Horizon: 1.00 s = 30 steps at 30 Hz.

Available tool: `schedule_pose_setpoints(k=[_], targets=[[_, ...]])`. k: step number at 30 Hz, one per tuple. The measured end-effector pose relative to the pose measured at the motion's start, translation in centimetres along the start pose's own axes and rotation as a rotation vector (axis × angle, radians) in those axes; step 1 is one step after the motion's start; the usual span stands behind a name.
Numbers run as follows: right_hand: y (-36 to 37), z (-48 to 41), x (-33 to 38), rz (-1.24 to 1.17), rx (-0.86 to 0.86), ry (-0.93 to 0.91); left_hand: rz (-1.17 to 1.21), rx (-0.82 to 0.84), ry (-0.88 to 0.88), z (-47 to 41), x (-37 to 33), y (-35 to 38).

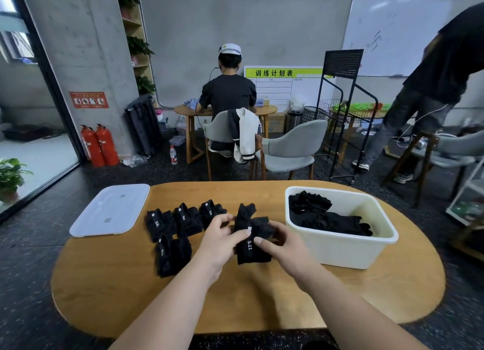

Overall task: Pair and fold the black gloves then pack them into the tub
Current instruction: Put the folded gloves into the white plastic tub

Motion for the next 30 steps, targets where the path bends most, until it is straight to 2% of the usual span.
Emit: schedule_pose_setpoints(k=[8, 13, 16, 21, 26, 30], targets=[[-6.3, -1.3, 5.2, 0.15, -0.131, -0.141, 0.102, 0.114, 0.042, -0.5, -3.4, 6.5], [-11.6, -2.7, 7.1, 0.219, -0.067, -0.101, -0.018, 0.164, 0.095, -1.4, -3.8, 10.8], [-16.1, -4.0, 7.5, 0.412, -0.124, -0.1, -0.255, 0.186, 0.211, -2.1, -3.7, 13.0], [-22.7, -6.0, 6.9, 0.75, -0.187, -0.066, -0.755, 0.247, 0.529, -1.7, -3.4, 16.5], [-24.6, -6.6, 5.1, 1.06, -0.068, -0.049, -1.195, 0.428, 0.752, -1.6, -2.4, 20.1], [-23.6, -6.3, 4.9, 1.284, 0.105, -0.093, -1.389, 0.606, 0.714, -1.9, -1.1, 21.7]])
Point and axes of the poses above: each hand's wrist, its own z-axis away from the middle knuckle, its own y-axis out of the palm, x = y × z, the point moved 8 cm from there along -z, towards the middle knuckle, and after that the axes turned 7 degrees about -x, right-handed, at the moved point
